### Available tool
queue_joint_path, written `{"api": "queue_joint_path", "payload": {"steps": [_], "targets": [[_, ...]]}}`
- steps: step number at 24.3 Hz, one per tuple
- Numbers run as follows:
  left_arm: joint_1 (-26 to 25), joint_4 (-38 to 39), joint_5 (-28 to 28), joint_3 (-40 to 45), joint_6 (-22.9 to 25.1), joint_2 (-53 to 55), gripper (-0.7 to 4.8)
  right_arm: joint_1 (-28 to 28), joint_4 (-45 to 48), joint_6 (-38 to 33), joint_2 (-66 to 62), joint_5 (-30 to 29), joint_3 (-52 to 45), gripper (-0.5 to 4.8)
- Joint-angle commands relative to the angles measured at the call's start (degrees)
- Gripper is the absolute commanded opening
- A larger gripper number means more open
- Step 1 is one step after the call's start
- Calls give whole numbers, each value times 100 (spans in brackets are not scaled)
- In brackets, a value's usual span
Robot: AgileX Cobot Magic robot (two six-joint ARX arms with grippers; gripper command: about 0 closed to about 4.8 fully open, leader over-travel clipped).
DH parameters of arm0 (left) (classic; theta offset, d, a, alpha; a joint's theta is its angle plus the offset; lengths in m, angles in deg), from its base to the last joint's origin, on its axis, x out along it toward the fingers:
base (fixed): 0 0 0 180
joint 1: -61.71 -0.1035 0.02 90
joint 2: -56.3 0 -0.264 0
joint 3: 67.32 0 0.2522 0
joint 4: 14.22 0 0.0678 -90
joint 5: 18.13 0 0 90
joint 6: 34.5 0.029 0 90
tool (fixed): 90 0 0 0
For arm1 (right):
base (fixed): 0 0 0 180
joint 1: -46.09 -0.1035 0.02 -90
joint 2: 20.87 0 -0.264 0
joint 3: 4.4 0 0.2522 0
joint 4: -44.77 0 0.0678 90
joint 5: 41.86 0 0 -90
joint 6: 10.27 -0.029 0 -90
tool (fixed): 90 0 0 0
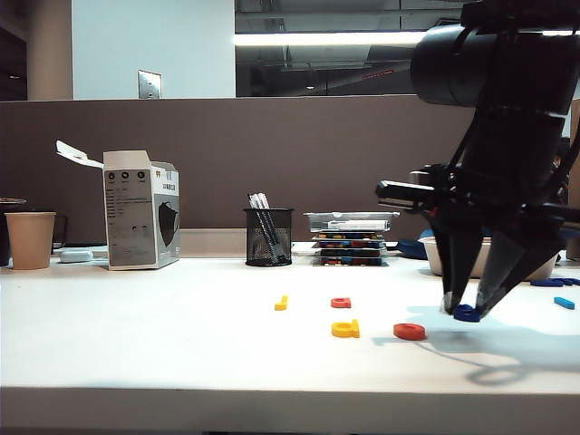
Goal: Select the appropriate letters from the row of letter magnets placed on the table to arrange into the word "dog".
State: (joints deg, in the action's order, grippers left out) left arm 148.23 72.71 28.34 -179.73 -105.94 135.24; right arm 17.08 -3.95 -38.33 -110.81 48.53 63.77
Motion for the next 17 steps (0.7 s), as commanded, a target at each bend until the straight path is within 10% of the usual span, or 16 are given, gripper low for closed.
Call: {"api": "queue_joint_path", "payload": {"steps": [1,17], "targets": [[4,2,-20,-9,31,-11,-5,13,103,-28,-66,-44,-46,85],[4,2,-20,-11,28,-11,-5,13,0,-31,-372,-52,-44,118]]}}
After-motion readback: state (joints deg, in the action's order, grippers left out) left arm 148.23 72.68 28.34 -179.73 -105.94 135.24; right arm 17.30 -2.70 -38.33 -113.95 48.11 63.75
